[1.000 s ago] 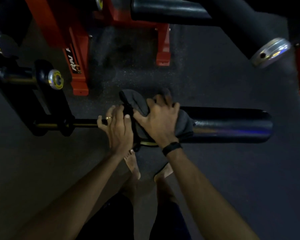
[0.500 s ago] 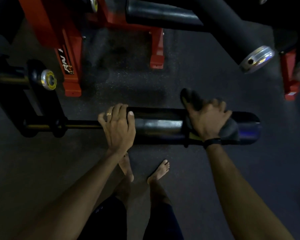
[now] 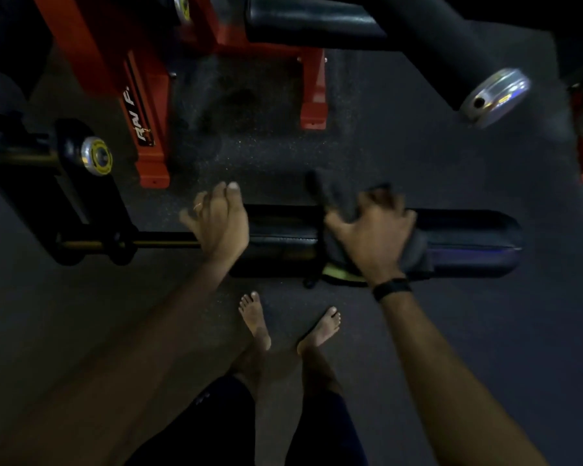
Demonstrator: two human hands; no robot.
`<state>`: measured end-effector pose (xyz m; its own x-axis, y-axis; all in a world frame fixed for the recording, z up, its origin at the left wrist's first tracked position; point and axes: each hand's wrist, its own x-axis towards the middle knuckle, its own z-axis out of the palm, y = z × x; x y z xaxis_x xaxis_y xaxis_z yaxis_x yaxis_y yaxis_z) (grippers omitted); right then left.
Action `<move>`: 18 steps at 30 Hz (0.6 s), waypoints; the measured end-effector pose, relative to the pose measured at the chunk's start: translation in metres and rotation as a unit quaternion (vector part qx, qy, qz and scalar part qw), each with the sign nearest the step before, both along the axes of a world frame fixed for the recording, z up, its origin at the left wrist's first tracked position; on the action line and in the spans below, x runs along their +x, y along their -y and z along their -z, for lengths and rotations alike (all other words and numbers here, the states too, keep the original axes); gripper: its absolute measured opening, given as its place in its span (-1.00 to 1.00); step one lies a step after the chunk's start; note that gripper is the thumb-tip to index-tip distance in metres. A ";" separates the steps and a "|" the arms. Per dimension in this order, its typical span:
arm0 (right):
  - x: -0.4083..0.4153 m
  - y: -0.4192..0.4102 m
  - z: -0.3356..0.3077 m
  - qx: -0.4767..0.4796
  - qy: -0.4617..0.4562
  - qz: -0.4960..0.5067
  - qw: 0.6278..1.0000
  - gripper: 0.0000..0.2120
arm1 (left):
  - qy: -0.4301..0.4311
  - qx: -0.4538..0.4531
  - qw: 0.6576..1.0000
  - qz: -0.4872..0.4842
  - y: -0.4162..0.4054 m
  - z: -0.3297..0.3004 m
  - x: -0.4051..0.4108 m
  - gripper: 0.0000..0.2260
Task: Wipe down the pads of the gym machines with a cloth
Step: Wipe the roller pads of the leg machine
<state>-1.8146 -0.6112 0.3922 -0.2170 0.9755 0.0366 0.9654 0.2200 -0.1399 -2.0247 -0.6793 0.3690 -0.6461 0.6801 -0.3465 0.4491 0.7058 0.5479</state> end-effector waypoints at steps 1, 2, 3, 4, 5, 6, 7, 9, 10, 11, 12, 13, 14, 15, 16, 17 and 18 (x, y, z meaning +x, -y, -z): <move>0.025 -0.010 -0.001 0.001 0.016 0.040 0.999 -0.41 | 0.004 -0.049 0.998 0.035 -0.012 -0.003 0.000 -0.47; 0.046 -0.020 -0.002 -0.008 0.026 0.080 0.996 -0.37 | -0.001 -0.096 0.992 0.078 -0.021 -0.004 0.000 -0.40; 0.061 -0.029 -0.004 -0.015 0.031 0.118 0.992 -0.34 | -0.010 -0.132 0.985 0.111 -0.025 -0.005 -0.001 -0.37; 0.071 -0.037 -0.007 -0.019 0.030 0.150 0.988 -0.33 | -0.021 -0.150 0.979 0.133 -0.026 -0.004 -0.001 -0.36; 0.075 -0.043 -0.007 -0.027 0.026 0.174 0.984 -0.32 | -0.034 -0.153 0.977 0.147 -0.024 -0.002 -0.001 -0.38; 0.072 -0.046 -0.007 -0.032 0.024 0.185 0.982 -0.31 | -0.044 -0.143 0.977 0.151 -0.021 -0.001 -0.002 -0.39; 0.066 -0.046 -0.006 -0.035 0.025 0.187 0.981 -0.31 | -0.059 -0.126 0.978 0.154 -0.018 0.000 -0.001 -0.40; 0.046 -0.041 -0.005 -0.041 0.038 0.174 0.983 -0.32 | -0.083 -0.087 0.981 0.155 -0.008 0.004 0.001 -0.38; 0.033 -0.034 -0.004 -0.047 0.046 0.154 0.986 -0.34 | -0.094 -0.060 0.982 0.155 -0.002 0.005 0.003 -0.35; 0.017 -0.024 -0.003 -0.054 0.052 0.126 0.989 -0.38 | -0.105 -0.024 0.982 0.155 0.006 0.005 0.006 -0.33; -0.003 -0.013 -0.004 -0.061 0.050 0.098 0.992 -0.42 | -0.118 0.016 0.981 0.155 0.015 0.006 0.010 -0.35; -0.027 0.000 -0.005 -0.065 0.040 0.070 0.995 -0.46 | -0.127 0.049 0.978 0.159 0.025 0.008 0.012 -0.39; -0.054 0.013 -0.005 -0.068 0.026 0.035 0.997 -0.48 | -0.126 0.076 0.977 0.154 0.035 0.010 0.014 -0.45; -0.081 0.027 -0.007 -0.077 0.015 -0.005 0.997 -0.49 | -0.109 0.102 0.980 0.133 0.045 0.014 0.017 -0.49; -0.105 0.039 -0.008 -0.086 0.004 -0.042 0.995 -0.49 | -0.058 0.126 0.986 0.096 0.054 0.013 0.019 -0.51; -0.124 0.049 -0.009 -0.090 -0.008 -0.067 0.994 -0.49 | -0.012 0.146 0.988 0.056 0.063 0.013 0.022 -0.52; -0.135 0.053 -0.010 -0.081 -0.021 -0.081 0.993 -0.49 | 0.016 0.149 0.988 0.036 0.069 0.010 0.022 -0.51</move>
